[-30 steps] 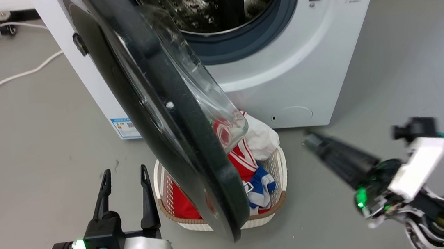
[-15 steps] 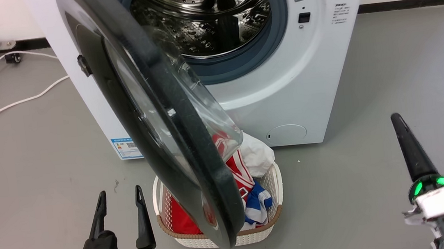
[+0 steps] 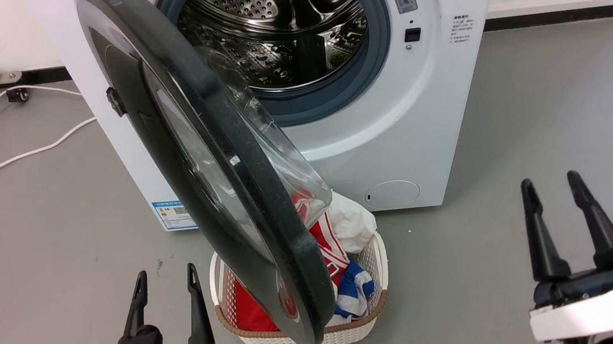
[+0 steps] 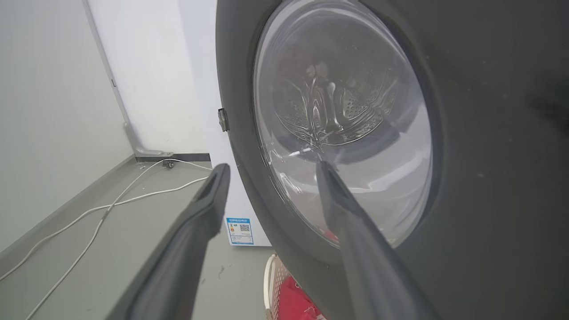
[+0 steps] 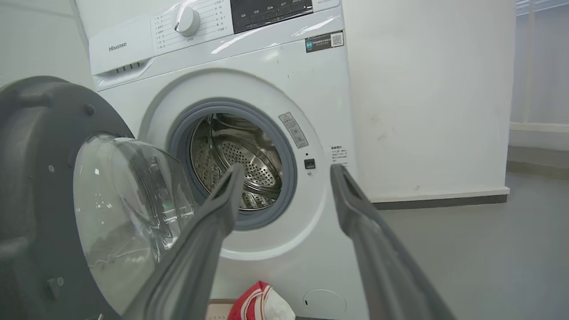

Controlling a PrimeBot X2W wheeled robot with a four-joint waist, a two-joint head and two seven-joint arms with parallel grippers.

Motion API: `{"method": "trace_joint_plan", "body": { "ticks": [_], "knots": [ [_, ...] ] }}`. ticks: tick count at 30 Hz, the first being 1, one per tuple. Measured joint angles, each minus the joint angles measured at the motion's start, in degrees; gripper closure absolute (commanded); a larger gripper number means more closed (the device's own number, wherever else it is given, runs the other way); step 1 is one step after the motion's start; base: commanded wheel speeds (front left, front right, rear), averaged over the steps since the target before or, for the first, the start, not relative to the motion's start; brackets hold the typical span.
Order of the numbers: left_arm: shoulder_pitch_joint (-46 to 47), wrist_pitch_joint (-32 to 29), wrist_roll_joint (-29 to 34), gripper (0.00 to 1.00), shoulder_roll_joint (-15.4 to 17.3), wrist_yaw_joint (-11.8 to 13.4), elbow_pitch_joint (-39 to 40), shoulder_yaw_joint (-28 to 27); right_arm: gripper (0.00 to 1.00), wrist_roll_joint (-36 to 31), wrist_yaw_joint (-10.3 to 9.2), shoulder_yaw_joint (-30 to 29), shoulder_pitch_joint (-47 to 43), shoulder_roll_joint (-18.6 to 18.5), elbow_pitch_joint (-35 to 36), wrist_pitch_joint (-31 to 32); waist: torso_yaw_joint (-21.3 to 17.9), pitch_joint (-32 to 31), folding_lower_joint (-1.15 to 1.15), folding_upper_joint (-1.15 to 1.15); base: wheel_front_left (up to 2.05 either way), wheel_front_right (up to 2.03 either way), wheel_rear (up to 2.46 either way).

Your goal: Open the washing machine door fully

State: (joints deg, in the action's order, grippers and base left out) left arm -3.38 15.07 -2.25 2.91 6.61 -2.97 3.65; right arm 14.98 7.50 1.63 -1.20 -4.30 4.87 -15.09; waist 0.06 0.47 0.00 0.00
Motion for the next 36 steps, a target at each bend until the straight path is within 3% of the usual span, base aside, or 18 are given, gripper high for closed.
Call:
{"method": "trace_joint_plan", "body": {
  "ticks": [7,15,33,34,35,36],
  "knots": [
    [-0.16,0.00,0.07,0.00,0.00,0.00,0.07,0.35,0.00,-10.00,0.00,-0.69,-4.65,1.21,-1.11,0.00,0.15,-0.62,0.00,0.00,0.00,0.00,0.00],
    [-0.24,0.00,0.08,0.00,0.01,0.01,0.20,0.43,0.00,-5.84,0.00,-1.75,-7.30,1.32,-3.23,0.00,0.57,-0.81,0.00,0.00,0.00,0.00,0.00],
    [-0.82,0.00,-0.57,0.00,0.01,0.22,-0.45,-0.42,0.00,-5.98,0.00,-1.63,-7.98,1.33,-3.28,0.00,0.30,-1.11,0.00,0.00,0.00,0.00,0.00],
    [-0.85,0.00,-0.59,0.42,0.00,0.15,-0.57,-0.46,0.00,-6.04,0.00,-1.57,-8.00,1.32,-3.24,0.00,0.31,-1.13,0.01,0.00,0.00,0.00,0.00],
    [-0.85,0.00,-0.59,0.90,0.00,0.18,-0.54,-0.57,0.00,-6.24,0.00,-1.49,-8.01,1.32,-3.18,0.00,0.31,-1.14,0.01,0.00,0.00,0.00,0.00],
    [-0.85,0.00,-0.59,1.00,0.00,0.20,-0.56,-0.71,0.00,-6.36,0.00,-1.46,-8.01,1.33,-3.13,0.00,0.31,-1.15,0.01,0.00,0.00,0.00,0.00]
  ]
}}
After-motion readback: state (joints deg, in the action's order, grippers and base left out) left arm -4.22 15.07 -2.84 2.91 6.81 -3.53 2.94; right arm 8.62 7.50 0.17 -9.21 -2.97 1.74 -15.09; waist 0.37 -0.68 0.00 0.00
